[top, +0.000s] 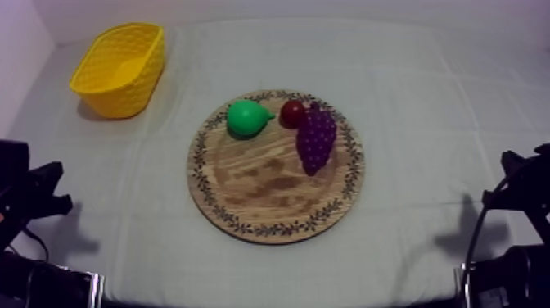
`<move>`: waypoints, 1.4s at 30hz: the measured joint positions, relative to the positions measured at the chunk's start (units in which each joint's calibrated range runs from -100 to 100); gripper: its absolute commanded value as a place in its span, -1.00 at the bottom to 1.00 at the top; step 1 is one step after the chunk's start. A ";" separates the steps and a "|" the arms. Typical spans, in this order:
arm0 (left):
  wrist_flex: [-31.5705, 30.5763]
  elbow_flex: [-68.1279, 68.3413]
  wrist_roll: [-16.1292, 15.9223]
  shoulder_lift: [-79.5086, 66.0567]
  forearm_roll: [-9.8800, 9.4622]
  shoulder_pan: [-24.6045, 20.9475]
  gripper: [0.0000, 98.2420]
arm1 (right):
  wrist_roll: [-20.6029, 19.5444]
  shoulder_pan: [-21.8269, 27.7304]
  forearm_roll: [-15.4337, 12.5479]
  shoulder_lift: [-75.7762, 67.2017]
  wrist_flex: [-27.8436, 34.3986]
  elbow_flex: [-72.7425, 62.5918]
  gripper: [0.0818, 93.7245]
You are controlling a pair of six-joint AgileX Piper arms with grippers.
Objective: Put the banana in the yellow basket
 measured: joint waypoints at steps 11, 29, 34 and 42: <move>-0.14 4.61 1.36 -11.69 -1.32 2.23 -1.00 | 0.00 0.00 0.00 0.00 0.00 0.00 -0.99; -14.43 8.79 12.53 -11.85 -3.86 2.36 -1.00 | 0.00 0.00 0.00 0.00 0.00 0.00 -0.99; -14.53 8.83 12.59 -11.85 -3.86 2.36 -1.00 | -0.11 0.00 0.00 0.00 0.00 0.00 -0.99; -14.53 8.83 12.62 -11.85 -3.86 2.36 -1.00 | 0.00 0.00 0.00 0.00 0.00 0.00 -0.99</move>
